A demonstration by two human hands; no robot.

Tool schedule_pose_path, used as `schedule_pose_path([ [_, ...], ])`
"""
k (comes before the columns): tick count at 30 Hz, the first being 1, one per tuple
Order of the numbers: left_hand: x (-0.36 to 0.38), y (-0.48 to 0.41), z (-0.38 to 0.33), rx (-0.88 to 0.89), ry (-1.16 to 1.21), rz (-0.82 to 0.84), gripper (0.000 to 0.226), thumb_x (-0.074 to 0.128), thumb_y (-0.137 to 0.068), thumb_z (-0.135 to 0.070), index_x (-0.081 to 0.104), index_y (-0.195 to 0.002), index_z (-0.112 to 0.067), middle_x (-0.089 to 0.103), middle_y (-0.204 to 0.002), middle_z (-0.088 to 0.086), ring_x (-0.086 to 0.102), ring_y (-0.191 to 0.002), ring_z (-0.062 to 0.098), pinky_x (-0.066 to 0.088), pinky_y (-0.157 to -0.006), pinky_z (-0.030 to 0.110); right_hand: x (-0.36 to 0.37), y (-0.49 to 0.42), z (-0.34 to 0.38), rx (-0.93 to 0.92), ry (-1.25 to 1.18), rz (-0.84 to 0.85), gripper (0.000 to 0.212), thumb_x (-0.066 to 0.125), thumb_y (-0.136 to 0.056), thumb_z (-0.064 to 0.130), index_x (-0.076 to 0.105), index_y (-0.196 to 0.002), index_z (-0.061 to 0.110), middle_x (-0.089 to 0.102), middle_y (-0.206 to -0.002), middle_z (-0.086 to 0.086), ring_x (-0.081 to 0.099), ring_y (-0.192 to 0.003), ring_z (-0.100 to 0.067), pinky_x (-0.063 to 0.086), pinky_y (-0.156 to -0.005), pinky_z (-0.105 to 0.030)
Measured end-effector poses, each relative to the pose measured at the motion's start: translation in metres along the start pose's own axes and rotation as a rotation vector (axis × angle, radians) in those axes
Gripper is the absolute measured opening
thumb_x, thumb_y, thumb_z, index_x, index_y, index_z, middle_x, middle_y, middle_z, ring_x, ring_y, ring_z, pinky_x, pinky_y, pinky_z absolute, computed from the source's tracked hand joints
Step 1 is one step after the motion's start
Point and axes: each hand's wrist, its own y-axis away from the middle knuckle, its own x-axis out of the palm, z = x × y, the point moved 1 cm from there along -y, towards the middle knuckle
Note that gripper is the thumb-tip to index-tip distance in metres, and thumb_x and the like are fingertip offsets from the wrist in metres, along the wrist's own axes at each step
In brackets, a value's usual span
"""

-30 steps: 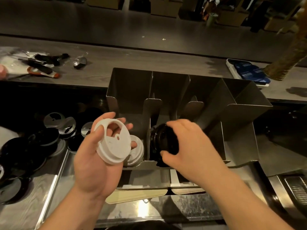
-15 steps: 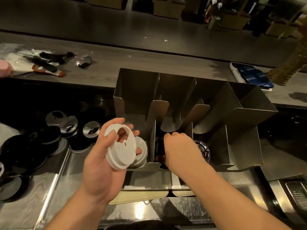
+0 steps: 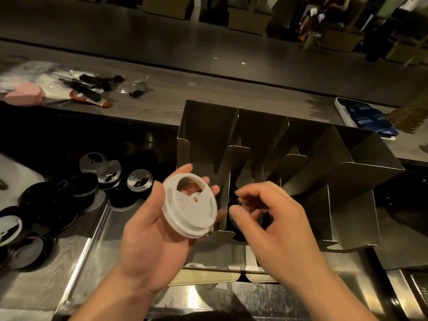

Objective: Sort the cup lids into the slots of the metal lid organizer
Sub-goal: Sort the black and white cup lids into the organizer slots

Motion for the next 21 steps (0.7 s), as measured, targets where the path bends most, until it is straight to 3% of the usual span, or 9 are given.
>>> schedule_pose_path([
  [3,0.0,-0.001,0.003,0.195,-0.315,0.024,0.084,0.085,-0.066,-0.056,0.054,-0.135,-0.019,0.057,-0.136,0.02,0.056,-0.126,0.04,0.056,-0.091,0.05,0.005,0.009,0.014,0.096,-0.263,0.122,0.034,0.065,-0.072,0.062,0.061,-0.101,0.045,0.061,-0.101,0.017,0.062,-0.09,-0.01,0.057,-0.076,-0.029],
  [6,0.003,0.0,0.002,0.438,-0.689,0.108,0.077,0.087,-0.066,-0.051,0.051,-0.13,-0.027,0.055,-0.131,0.01,0.059,-0.112,0.036,0.056,-0.084,0.051,0.012,0.001,0.011,0.214,-0.427,0.274,0.047,0.068,-0.066,0.068,0.061,-0.106,0.046,0.067,-0.104,0.014,0.067,-0.094,-0.011,0.059,-0.083,-0.041],
  [9,0.001,0.001,-0.002,0.518,-0.812,0.178,0.074,0.09,-0.065,-0.043,0.051,-0.127,-0.033,0.045,-0.136,0.011,0.055,-0.117,0.035,0.055,-0.087,0.055,0.015,-0.006,0.011,0.214,-0.481,0.313,0.045,0.076,-0.067,0.058,0.066,-0.105,0.035,0.071,-0.103,0.006,0.069,-0.092,-0.022,0.058,-0.084,-0.05],
  [12,-0.004,0.002,-0.003,0.502,-0.807,0.174,0.075,0.091,-0.062,-0.042,0.053,-0.125,-0.031,0.045,-0.137,0.012,0.048,-0.13,0.037,0.048,-0.097,0.062,0.02,-0.01,0.011,0.241,-0.537,0.345,0.044,0.078,-0.065,0.053,0.068,-0.101,0.031,0.071,-0.105,0.003,0.067,-0.099,-0.025,0.055,-0.088,-0.055],
  [14,-0.007,0.004,-0.005,0.479,-0.821,0.164,0.076,0.092,-0.06,-0.042,0.053,-0.124,-0.033,0.045,-0.138,0.011,0.044,-0.136,0.037,0.046,-0.103,0.06,0.021,-0.014,0.011,0.252,-0.561,0.341,0.043,0.079,-0.065,0.048,0.069,-0.102,0.03,0.07,-0.106,0.0,0.066,-0.103,-0.027,0.054,-0.089,-0.057],
  [17,-0.009,0.005,-0.014,0.421,-0.969,0.119,0.085,0.095,-0.058,-0.033,0.049,-0.13,-0.036,0.043,-0.143,0.007,0.049,-0.133,0.029,0.049,-0.102,0.039,0.022,-0.023,0.015,0.151,-0.351,0.234,0.044,0.081,-0.063,0.045,0.063,-0.103,0.036,0.067,-0.105,0.008,0.066,-0.096,-0.015,0.058,-0.081,-0.045],
  [19,-0.015,0.004,-0.019,0.368,-1.064,0.01,0.086,0.092,-0.065,-0.018,0.046,-0.132,-0.042,0.046,-0.141,-0.011,0.051,-0.129,0.01,0.049,-0.098,0.022,0.022,-0.031,0.019,0.054,-0.085,0.154,0.047,0.08,-0.066,0.045,0.055,-0.105,0.041,0.058,-0.108,0.019,0.059,-0.098,-0.003,0.056,-0.08,-0.028],
  [21,-0.022,0.004,-0.023,0.349,-1.087,-0.169,0.071,0.082,-0.076,-0.006,0.049,-0.124,-0.048,0.052,-0.125,-0.03,0.053,-0.121,-0.002,0.05,-0.097,0.022,0.021,-0.039,0.021,-0.024,0.11,0.155,0.051,0.08,-0.071,0.039,0.049,-0.111,0.04,0.049,-0.114,0.023,0.052,-0.104,0.001,0.048,-0.084,-0.016],
])
